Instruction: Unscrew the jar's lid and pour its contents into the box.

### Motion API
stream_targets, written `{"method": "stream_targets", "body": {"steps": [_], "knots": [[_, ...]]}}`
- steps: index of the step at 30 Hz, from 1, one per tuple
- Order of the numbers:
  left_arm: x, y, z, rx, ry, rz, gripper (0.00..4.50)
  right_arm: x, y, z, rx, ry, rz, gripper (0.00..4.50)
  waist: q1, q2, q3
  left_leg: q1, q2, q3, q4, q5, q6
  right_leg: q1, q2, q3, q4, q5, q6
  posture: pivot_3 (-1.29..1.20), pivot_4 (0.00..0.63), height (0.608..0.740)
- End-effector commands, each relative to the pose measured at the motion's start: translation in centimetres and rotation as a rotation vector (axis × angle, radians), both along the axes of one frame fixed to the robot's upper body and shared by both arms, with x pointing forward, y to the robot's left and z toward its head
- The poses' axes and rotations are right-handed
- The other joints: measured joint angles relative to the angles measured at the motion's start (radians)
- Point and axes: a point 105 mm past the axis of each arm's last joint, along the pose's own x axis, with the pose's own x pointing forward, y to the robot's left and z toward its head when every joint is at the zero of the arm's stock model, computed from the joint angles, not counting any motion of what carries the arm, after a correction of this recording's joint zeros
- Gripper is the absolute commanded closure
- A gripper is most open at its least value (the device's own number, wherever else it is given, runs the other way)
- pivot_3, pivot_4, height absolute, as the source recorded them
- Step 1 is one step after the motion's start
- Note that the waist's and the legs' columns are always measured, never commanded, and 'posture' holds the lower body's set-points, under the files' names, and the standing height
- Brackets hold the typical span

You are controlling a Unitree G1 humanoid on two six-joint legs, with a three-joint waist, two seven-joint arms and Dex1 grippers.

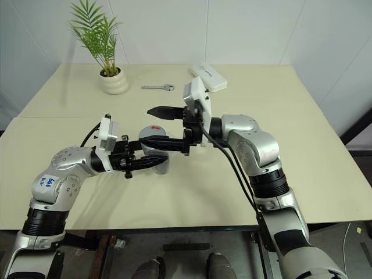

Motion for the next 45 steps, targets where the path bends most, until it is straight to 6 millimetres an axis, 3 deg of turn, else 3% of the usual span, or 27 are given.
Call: {"method": "stream_targets", "body": {"steps": [1,11,23,27,38,45], "knots": [[-0.2,-0.1,0.9,-0.012,-0.047,-0.009,2.57,-0.7,1.6,1.0,0.002,-0.086,0.006,0.02,0.002,0.000,0.000,0.000,0.000,0.000,0.000,0.000,0.000,0.000,0.000,0.000,0.000,0.000,0.000,0.00,0.150,0.740],[0.0,-0.2,0.9,-0.001,-0.057,-0.012,2.57,1.0,1.7,1.2,-0.020,-0.117,-0.046,0.02,-0.003,0.000,0.000,0.000,0.000,0.000,0.000,0.000,0.000,0.000,0.000,0.000,0.000,0.000,0.000,0.00,0.150,0.740],[-0.1,0.1,0.8,0.003,-0.063,-0.003,2.57,1.6,-0.7,1.4,0.000,-0.129,-0.068,0.02,-0.007,0.000,0.000,0.000,0.000,0.000,-0.001,0.000,0.000,0.000,0.000,0.000,0.000,0.000,0.000,0.00,0.150,0.740],[-0.3,0.3,0.6,0.001,-0.056,-0.004,2.57,2.0,-2.4,0.7,-0.039,-0.116,-0.091,0.02,-0.005,0.000,0.000,0.000,0.000,0.001,-0.001,0.000,0.000,0.000,0.000,0.000,0.000,0.000,0.000,0.00,0.150,0.740],[-0.4,0.6,0.6,0.002,-0.051,0.000,2.57,-0.8,-2.9,0.8,-0.041,-0.095,0.077,0.02,-0.008,0.000,0.000,0.000,0.000,0.001,-0.001,0.000,0.000,0.000,0.000,0.001,0.000,0.000,0.000,0.00,0.150,0.740],[-0.4,0.8,0.7,0.003,-0.054,0.008,2.57,-0.8,-2.9,1.3,-0.085,-0.152,0.086,0.02,-0.006,0.000,0.000,0.000,0.000,0.001,0.000,0.000,0.000,-0.001,0.000,0.001,0.000,0.000,0.000,0.00,0.150,0.740]]}}
